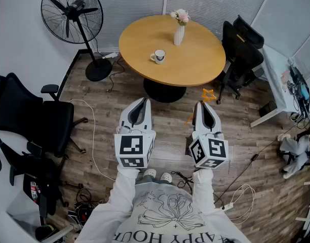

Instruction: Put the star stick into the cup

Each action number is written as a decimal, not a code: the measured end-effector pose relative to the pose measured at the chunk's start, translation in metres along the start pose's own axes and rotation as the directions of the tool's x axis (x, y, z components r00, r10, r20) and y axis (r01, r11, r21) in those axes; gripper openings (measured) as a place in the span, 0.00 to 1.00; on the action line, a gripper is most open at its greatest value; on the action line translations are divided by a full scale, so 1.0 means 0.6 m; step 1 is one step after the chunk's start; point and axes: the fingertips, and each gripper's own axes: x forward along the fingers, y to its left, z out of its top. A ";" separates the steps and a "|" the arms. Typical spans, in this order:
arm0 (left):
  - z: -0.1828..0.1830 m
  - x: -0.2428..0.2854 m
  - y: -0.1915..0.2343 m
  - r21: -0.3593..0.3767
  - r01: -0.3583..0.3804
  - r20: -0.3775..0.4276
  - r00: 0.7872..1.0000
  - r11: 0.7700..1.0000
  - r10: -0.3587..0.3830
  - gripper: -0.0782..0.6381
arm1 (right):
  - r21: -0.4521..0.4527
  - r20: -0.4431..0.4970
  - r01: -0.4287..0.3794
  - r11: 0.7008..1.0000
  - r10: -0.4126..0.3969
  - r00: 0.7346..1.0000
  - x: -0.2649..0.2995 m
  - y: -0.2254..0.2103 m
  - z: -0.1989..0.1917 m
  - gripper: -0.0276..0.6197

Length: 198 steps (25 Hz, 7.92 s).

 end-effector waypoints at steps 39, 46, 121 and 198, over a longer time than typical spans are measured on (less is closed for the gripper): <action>-0.020 0.052 0.107 -0.007 0.013 -0.030 0.999 1.000 -0.013 0.12 | 0.055 -0.004 0.044 0.998 -0.043 0.999 0.088 0.042 -0.034 0.07; -0.015 0.143 0.136 0.001 -0.029 -0.030 0.999 1.000 0.029 0.12 | 0.065 0.012 0.000 0.998 -0.001 1.000 0.197 0.012 -0.034 0.07; -0.130 0.927 0.466 -0.087 0.034 -0.299 0.952 0.996 -0.059 0.12 | 0.171 -0.225 0.043 0.984 -0.004 0.974 1.020 -0.127 -0.238 0.07; -0.302 0.925 0.435 -0.144 -0.049 -0.469 0.883 0.988 -0.025 0.12 | 0.209 -0.473 0.039 0.977 0.067 0.879 1.027 -0.170 -0.481 0.11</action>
